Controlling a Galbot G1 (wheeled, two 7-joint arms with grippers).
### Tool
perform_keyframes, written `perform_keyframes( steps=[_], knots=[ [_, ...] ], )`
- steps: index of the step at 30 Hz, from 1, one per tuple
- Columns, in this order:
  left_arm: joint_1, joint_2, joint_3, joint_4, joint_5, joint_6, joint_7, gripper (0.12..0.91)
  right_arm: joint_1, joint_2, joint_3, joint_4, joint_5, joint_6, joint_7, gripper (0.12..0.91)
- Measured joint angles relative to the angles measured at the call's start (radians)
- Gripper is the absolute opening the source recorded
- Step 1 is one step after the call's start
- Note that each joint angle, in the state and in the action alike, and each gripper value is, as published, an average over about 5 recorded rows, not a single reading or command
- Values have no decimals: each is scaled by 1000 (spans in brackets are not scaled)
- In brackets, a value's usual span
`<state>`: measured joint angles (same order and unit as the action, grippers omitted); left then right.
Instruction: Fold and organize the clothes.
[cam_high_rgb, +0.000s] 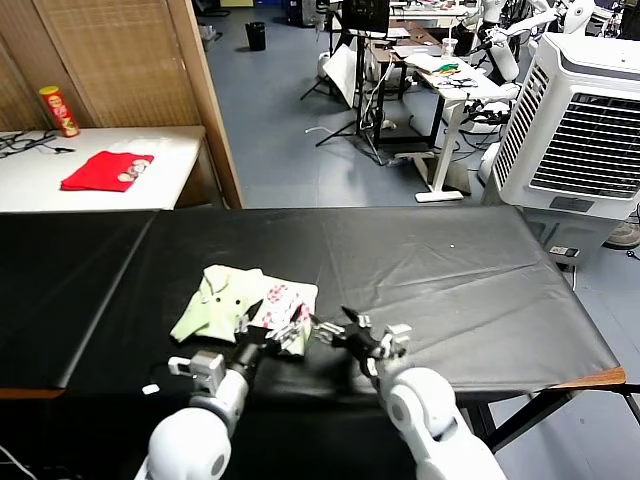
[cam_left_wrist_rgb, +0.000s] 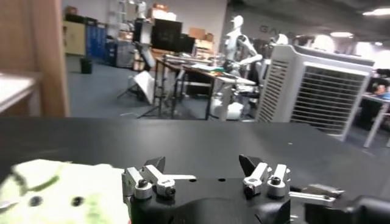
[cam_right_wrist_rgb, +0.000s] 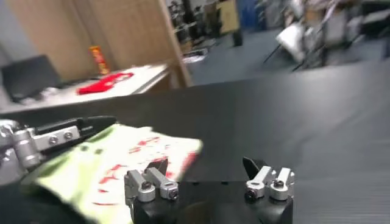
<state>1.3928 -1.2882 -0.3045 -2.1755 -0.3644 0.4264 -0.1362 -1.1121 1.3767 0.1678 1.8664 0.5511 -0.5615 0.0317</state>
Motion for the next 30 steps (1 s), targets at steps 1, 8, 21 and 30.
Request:
perform_keyframes(
  steps=[1,8,21,30],
  knots=[
    [10,-2,-11,-2,1,-3,0,798,15,6,-10,-19,17,-3,3,789],
    [74,-9,-80,-22,3,-19,0,798,88,51,-43,-140,88,-12,13,599],
    [138,-9,-131,-28,17,-57,-1,798,141,-15,-33,-215,-279,157,-145,177],
    [154,30,-144,14,-13,-170,-5,798,30,-131,10,-79,-369,263,-89,608]
  ],
)
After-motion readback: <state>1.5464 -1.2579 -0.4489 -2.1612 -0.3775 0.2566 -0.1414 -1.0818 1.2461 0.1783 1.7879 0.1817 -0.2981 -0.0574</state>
